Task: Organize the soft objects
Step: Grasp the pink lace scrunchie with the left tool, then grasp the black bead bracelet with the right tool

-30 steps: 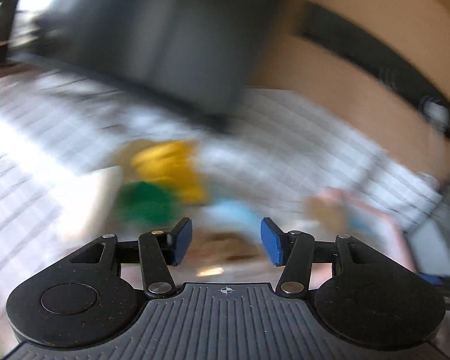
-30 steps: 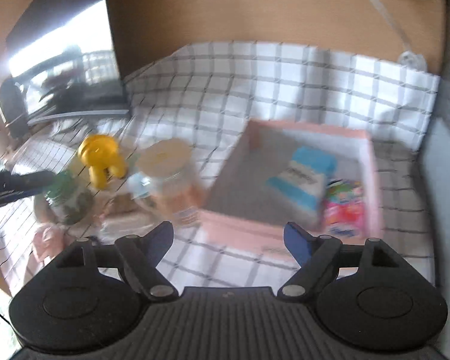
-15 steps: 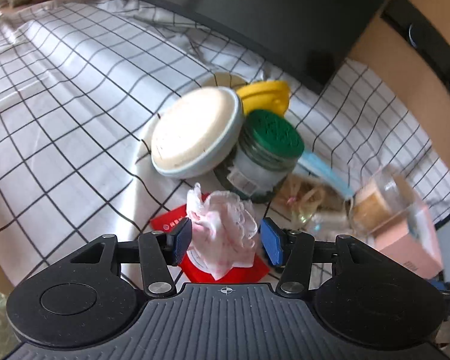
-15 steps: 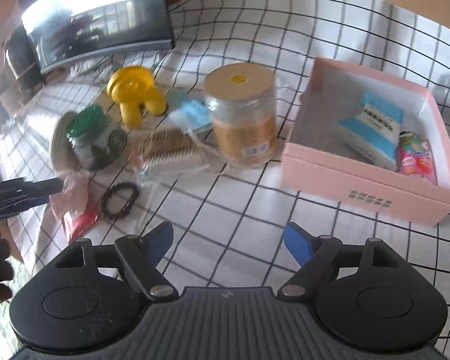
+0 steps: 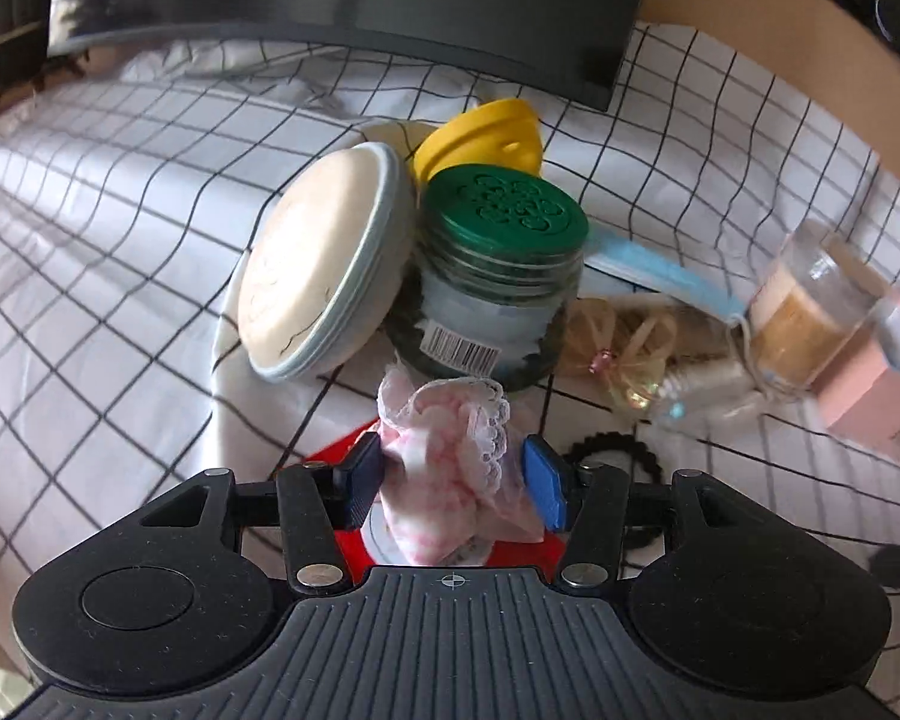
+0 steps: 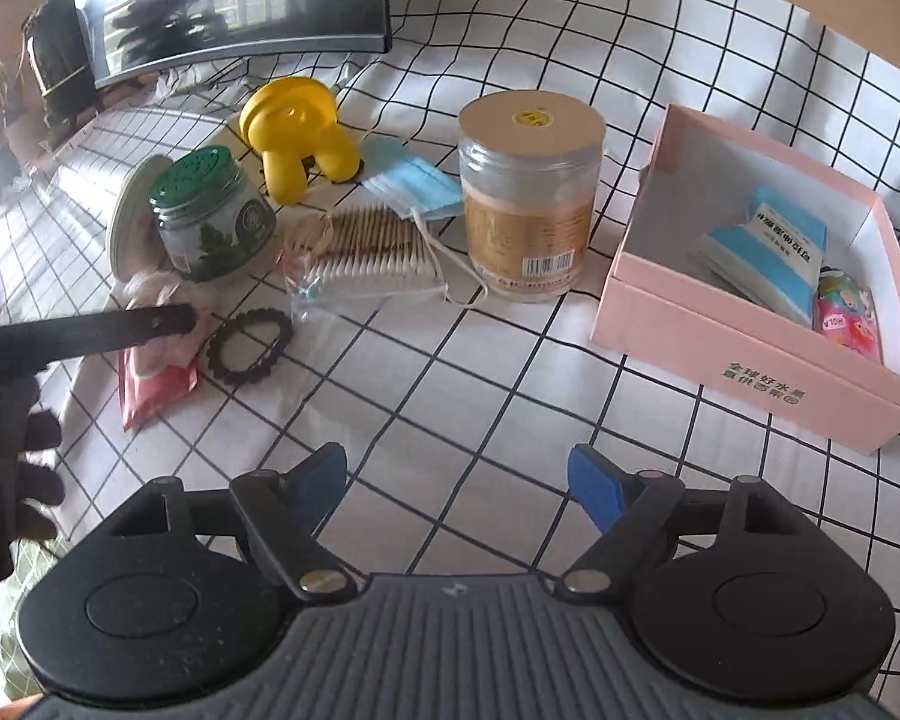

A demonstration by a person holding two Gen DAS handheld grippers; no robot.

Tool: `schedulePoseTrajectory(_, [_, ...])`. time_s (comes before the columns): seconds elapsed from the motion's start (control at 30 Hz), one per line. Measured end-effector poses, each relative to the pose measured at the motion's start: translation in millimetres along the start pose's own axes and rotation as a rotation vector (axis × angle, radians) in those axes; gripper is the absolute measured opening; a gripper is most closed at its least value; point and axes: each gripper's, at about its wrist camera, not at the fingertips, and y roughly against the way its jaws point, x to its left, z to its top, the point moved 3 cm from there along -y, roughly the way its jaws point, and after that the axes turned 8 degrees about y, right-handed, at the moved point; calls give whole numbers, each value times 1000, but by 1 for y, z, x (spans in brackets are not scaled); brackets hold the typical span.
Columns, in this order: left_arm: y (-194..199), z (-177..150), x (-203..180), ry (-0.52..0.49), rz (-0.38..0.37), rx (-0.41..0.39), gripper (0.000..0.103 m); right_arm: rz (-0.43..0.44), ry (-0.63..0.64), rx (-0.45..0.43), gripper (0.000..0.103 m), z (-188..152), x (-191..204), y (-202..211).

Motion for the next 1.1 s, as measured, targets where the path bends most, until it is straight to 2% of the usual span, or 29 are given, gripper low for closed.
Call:
schedulePoseTrajectory(0.13, [-7, 3, -6, -36, 28, -3, 53, 36, 25, 10, 81, -3, 5, -2])
schedulePoseTrajectory(0.2, [-6, 4, -7, -43, 37, -5, 41, 61, 49, 4, 81, -2, 11, -2])
schedulePoseTrajectory(0.27, [1, 3, -4, -2, 17, 2, 28, 76, 90, -23, 81, 1, 19, -2])
schedulePoseTrajectory(0.47, [44, -4, 9, 74, -55, 28, 24, 112, 230, -97, 81, 27, 49, -19])
schedulePoseTrajectory(0.53, [61, -10, 11, 83, -80, 35, 24, 121, 248, -113, 70, 36, 57, -31])
schedulePoseTrajectory(0.57, [67, -13, 12, 89, -88, 40, 24, 131, 256, -107, 52, 42, 61, -40])
schedulePoseTrajectory(0.6, [72, -17, 13, 98, -97, 46, 24, 141, 261, -96, 42, 45, 64, -47])
schedulePoseTrajectory(0.73, [79, -34, 20, 152, -118, 95, 24, 153, 259, -81, 41, 57, 75, -73])
schedulePoseTrajectory(0.83, [83, -43, 20, 151, -140, 119, 24, 163, 258, -60, 38, 60, 80, -86])
schedulePoseTrajectory(0.93, [85, -44, 13, 131, -161, 130, 24, 134, 316, -67, 9, 59, 85, -85])
schedulePoseTrajectory(1.1, [82, -44, -4, 98, -211, 161, 24, 168, 323, -47, 6, 47, 72, -61])
